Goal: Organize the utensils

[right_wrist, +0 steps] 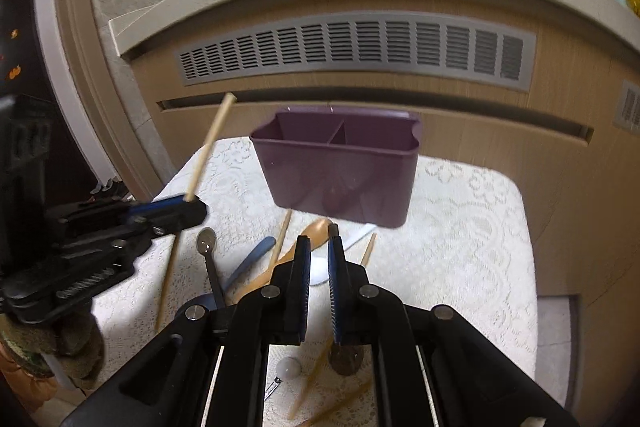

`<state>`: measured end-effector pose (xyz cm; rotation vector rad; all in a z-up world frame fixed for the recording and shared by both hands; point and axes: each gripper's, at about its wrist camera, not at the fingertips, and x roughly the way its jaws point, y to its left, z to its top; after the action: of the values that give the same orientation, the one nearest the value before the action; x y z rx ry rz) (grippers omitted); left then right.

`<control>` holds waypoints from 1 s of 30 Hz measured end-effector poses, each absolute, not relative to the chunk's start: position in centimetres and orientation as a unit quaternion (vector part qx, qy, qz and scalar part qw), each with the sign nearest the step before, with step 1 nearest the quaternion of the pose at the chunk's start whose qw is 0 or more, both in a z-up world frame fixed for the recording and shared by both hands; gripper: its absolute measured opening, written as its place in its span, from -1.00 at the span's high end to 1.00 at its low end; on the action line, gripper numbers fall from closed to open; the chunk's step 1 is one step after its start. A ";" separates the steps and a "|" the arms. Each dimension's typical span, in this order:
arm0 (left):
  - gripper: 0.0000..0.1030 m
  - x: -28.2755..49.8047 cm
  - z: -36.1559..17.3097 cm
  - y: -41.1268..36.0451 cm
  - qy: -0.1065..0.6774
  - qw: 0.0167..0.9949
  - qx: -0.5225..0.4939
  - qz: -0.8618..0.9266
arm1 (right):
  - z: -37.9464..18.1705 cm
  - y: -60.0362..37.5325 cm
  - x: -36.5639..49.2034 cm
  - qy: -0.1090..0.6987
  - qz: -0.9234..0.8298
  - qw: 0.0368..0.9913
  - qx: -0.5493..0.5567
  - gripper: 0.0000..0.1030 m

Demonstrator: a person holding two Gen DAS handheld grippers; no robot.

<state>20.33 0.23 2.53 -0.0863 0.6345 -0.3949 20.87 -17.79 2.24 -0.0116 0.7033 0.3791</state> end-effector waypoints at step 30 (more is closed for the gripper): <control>0.87 19.0 0.1 3.2 0.323 0.926 -0.091 -0.173 | -2.9 -18.7 23.3 0.425 0.166 0.889 0.050 0.81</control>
<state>18.96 3.23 0.14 -0.1856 0.6623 -0.3557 23.34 -18.65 -2.89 0.1036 0.8831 0.3439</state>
